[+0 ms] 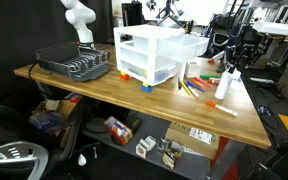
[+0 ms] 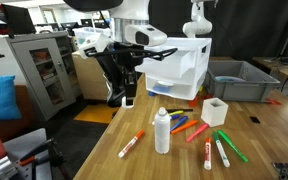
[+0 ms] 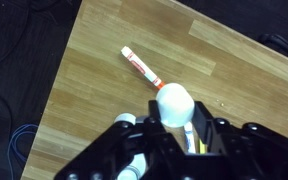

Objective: Pick up the white lid and place it on top of the white bottle.

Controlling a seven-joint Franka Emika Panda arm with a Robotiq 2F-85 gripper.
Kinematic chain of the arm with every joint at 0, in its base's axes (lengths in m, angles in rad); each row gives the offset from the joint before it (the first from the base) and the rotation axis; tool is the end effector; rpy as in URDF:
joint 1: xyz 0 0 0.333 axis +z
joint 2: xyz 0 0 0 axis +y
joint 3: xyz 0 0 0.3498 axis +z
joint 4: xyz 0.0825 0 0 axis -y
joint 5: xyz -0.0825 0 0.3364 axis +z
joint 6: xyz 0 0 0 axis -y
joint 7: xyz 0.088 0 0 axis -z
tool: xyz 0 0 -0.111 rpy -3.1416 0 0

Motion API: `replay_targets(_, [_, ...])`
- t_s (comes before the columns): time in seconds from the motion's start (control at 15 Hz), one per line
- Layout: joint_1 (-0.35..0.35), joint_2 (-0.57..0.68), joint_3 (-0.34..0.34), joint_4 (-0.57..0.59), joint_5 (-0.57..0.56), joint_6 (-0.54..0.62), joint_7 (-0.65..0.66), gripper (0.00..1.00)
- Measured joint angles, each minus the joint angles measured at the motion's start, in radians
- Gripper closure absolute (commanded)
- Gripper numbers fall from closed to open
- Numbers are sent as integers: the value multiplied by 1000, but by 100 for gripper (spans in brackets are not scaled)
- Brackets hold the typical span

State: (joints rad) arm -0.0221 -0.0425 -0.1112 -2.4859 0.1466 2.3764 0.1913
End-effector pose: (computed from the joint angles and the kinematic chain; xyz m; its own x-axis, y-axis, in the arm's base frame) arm 0.4240 -0.0550 0.3647 0.9053 -0.4150 -0.0901 -0.4221 -0.9028 -0.0829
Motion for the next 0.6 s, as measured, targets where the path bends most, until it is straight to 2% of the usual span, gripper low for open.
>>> replay_targets(0.07, [0,0,0,0,0,0,0,62])
replay_targets(0.13, [0,0,0,0,0,0,0,87])
replay_targets(0.6, [-9,-3,1,39,-43,4,45,87])
